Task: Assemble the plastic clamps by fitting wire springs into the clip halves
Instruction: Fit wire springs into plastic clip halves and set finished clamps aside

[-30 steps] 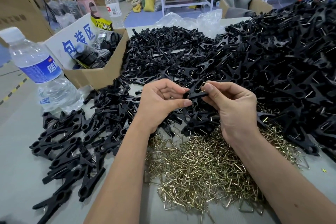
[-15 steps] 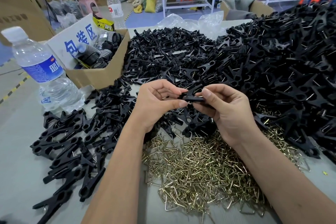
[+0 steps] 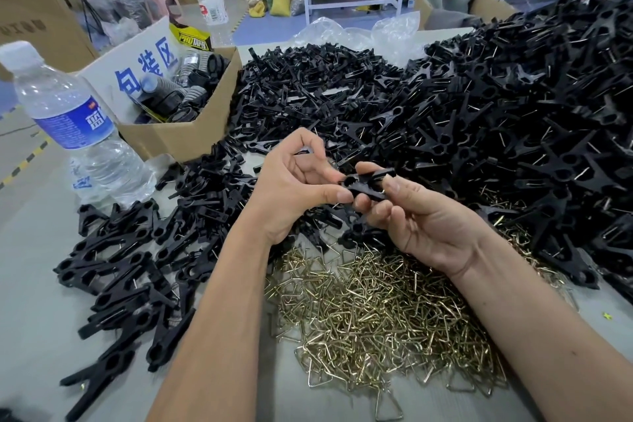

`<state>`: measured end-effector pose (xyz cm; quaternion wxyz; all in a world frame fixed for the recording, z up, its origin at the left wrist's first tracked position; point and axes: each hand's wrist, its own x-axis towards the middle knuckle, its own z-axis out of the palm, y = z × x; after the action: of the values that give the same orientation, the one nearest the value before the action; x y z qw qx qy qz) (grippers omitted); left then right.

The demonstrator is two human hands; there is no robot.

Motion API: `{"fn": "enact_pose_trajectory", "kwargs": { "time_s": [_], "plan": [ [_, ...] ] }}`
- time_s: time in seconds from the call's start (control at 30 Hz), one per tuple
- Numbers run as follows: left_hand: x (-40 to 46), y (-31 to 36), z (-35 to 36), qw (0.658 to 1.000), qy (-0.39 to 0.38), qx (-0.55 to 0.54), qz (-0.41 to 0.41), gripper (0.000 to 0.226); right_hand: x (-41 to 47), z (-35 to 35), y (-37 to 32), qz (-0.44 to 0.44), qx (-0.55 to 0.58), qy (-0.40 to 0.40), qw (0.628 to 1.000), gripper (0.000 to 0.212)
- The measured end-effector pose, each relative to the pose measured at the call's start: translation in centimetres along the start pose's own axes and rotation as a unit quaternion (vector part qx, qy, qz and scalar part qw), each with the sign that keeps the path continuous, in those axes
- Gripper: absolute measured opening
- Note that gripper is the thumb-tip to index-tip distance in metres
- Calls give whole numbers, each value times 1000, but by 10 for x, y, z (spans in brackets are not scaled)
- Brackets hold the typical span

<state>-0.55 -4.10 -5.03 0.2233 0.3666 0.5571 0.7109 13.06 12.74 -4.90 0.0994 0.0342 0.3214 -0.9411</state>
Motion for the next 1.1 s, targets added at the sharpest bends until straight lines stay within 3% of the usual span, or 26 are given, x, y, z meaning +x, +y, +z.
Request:
{"fn": "enact_pose_trajectory", "kwargs": {
  "time_s": [0.27,0.4,0.5,0.57,0.63,0.73,0.8,0.87,1.0,1.1],
  "plan": [
    [0,-4,6,998,18,63,0,44,1,-8,-1,2,33,7,999,53],
    [0,-1,8,998,34,59,11,40,2,-9,-5,-55,-60,16,997,45],
    [3,2,2,987,121,101,5,32,7,-5,-28,-158,-186,120,962,32],
    [10,7,-12,960,201,194,-17,28,14,0,-55,-252,-278,236,897,28],
    [18,15,-34,914,265,302,-59,23,22,5,-81,-334,-372,356,789,33],
    [31,27,-67,840,300,430,-137,23,48,17,-99,-388,-481,414,669,39],
    [39,29,-78,810,270,486,-185,24,73,34,-90,-378,-573,367,628,24],
    [47,30,-79,791,210,529,-222,25,102,53,-70,-307,-699,262,590,15],
    [59,27,-74,749,109,594,-272,25,161,63,-39,-95,-873,126,462,31],
    [59,23,-80,727,113,623,-267,13,189,59,-31,-47,-910,103,399,40]
  ]
}}
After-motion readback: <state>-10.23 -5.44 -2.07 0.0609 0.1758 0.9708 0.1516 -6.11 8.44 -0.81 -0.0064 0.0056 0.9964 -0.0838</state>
